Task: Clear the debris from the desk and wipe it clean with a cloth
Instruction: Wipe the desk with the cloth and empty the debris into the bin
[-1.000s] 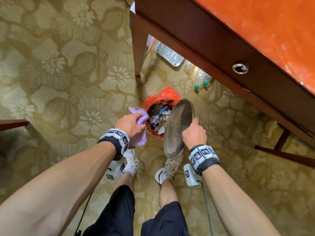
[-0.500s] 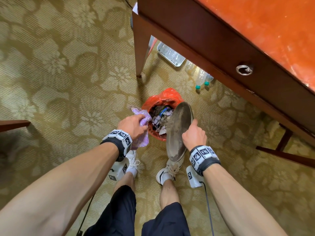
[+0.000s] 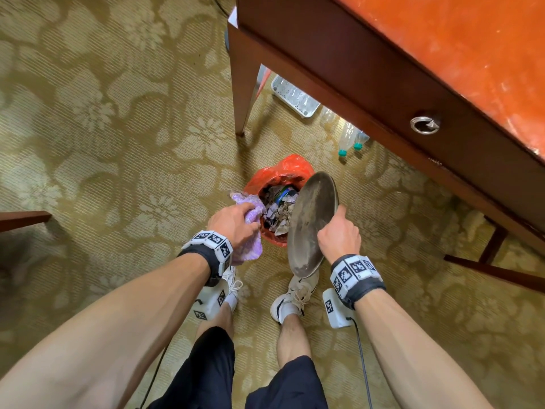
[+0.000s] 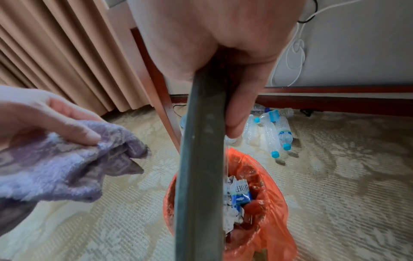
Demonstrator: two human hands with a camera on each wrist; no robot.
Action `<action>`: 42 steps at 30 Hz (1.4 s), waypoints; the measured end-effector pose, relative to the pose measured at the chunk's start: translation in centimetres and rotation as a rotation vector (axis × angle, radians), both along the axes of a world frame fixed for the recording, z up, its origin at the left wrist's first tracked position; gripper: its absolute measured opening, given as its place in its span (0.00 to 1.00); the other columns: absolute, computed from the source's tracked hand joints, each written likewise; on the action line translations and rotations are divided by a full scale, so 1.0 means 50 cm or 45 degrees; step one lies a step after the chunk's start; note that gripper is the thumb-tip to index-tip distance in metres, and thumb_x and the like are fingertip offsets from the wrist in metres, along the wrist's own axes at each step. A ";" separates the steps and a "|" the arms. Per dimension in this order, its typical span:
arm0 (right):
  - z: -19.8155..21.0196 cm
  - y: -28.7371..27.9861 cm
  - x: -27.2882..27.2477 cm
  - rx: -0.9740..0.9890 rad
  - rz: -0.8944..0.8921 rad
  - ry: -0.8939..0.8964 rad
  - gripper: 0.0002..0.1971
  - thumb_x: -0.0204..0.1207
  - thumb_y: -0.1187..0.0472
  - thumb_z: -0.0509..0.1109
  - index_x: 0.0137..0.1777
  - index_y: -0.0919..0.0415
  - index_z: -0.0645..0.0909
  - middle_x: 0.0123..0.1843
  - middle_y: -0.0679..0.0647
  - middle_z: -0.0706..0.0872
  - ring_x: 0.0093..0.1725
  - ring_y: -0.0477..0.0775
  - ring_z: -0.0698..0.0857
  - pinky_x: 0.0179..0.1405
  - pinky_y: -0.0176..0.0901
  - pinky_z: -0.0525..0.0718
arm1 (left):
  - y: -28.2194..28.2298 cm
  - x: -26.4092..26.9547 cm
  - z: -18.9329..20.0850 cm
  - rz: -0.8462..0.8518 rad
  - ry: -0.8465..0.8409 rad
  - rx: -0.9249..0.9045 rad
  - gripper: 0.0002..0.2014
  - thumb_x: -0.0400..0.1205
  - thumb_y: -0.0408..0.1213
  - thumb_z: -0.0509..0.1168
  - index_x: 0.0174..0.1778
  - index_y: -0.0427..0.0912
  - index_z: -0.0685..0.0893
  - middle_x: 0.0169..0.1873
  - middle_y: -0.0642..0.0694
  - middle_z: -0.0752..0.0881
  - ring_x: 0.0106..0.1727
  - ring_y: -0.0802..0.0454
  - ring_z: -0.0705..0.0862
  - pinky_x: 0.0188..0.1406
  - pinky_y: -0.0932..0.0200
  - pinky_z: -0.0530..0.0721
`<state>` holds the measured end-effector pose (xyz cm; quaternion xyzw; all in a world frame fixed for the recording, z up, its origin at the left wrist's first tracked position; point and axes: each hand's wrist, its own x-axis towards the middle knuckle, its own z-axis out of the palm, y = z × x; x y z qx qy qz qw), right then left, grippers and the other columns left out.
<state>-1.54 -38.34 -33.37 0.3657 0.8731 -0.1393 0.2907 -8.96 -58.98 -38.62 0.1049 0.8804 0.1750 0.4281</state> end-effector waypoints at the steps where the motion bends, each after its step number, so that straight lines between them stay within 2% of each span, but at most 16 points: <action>1: 0.001 -0.002 0.001 -0.005 0.011 -0.001 0.30 0.77 0.67 0.60 0.80 0.67 0.59 0.56 0.69 0.86 0.58 0.71 0.84 0.53 0.55 0.78 | 0.002 0.001 0.000 -0.002 -0.005 0.004 0.26 0.82 0.54 0.65 0.76 0.53 0.74 0.69 0.46 0.82 0.67 0.42 0.81 0.66 0.45 0.80; 5: -0.007 -0.008 0.001 -0.025 0.019 -0.035 0.26 0.77 0.67 0.60 0.76 0.68 0.62 0.57 0.70 0.85 0.59 0.71 0.83 0.51 0.55 0.76 | 0.008 0.001 0.003 0.018 0.017 0.028 0.26 0.82 0.54 0.65 0.76 0.52 0.74 0.70 0.46 0.82 0.68 0.42 0.81 0.66 0.45 0.79; 30: -0.005 -0.012 -0.010 -0.023 0.151 -0.050 0.29 0.77 0.68 0.60 0.78 0.69 0.59 0.57 0.69 0.85 0.59 0.71 0.83 0.54 0.56 0.77 | 0.005 0.000 0.002 -0.031 0.020 0.028 0.26 0.83 0.53 0.64 0.77 0.52 0.73 0.71 0.48 0.81 0.69 0.44 0.80 0.66 0.45 0.80; 36: -0.003 -0.007 -0.012 -0.027 0.145 -0.057 0.25 0.76 0.68 0.61 0.74 0.68 0.62 0.55 0.68 0.86 0.56 0.71 0.85 0.50 0.54 0.78 | 0.012 0.004 0.005 -0.034 0.043 0.028 0.26 0.82 0.54 0.64 0.77 0.52 0.74 0.70 0.47 0.81 0.69 0.43 0.80 0.64 0.48 0.79; 42: -0.008 -0.009 -0.005 -0.035 0.136 -0.034 0.25 0.77 0.68 0.60 0.74 0.68 0.62 0.54 0.68 0.86 0.55 0.72 0.85 0.49 0.55 0.78 | 0.020 0.003 0.007 -0.034 0.036 0.039 0.26 0.82 0.53 0.64 0.76 0.53 0.74 0.70 0.46 0.82 0.68 0.42 0.80 0.64 0.48 0.79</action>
